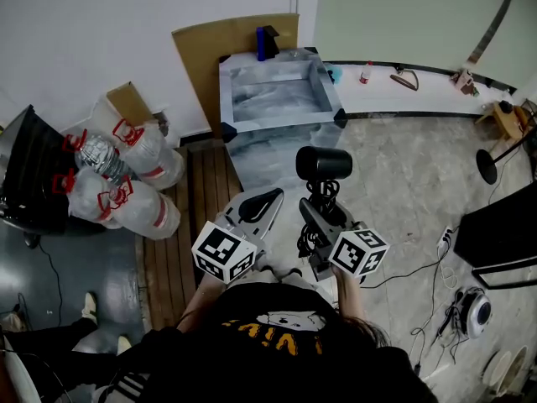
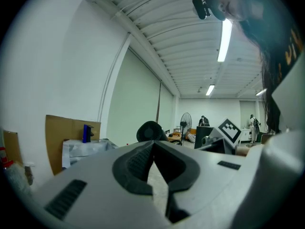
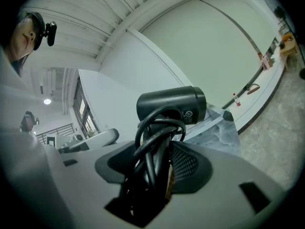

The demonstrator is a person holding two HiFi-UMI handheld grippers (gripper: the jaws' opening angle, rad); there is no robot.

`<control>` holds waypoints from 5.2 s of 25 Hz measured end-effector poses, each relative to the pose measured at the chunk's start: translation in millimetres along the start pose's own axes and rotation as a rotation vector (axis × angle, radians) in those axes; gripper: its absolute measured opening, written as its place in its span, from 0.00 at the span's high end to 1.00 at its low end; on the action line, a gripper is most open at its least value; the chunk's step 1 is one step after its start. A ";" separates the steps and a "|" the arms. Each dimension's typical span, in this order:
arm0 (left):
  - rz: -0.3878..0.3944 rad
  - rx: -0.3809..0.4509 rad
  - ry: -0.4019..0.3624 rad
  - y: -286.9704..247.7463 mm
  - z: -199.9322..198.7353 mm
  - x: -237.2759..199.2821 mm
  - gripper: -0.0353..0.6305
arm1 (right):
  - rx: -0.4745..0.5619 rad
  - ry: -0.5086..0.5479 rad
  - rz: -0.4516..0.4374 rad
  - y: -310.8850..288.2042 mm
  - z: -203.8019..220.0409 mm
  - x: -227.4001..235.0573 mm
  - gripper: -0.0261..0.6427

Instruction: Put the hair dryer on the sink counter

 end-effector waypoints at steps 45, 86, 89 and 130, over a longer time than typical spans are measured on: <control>0.003 -0.049 0.027 -163.7 -2.9 -157.5 0.94 | -0.072 0.015 0.022 -156.7 -94.2 121.5 0.64; -0.015 -0.054 0.072 -304.9 -17.8 -332.0 0.94 | -0.158 -0.017 0.056 -345.2 -208.2 238.0 0.64; -0.069 -0.046 0.078 -326.3 -20.9 -336.0 0.94 | -0.201 0.008 0.030 -357.8 -226.0 265.4 0.64; -0.532 -0.113 0.159 -357.9 -14.2 -357.0 0.94 | -0.849 0.473 -0.198 -608.4 -277.1 482.2 0.64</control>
Point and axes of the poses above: the fingertips, and each gripper's own axes: y backward along the fingers, x to its right, z out of its underside, the point moved 10 cm from there along y, backward along the fingers, and after that the axes turned 1 degree about -y, right-handed, at the moved point
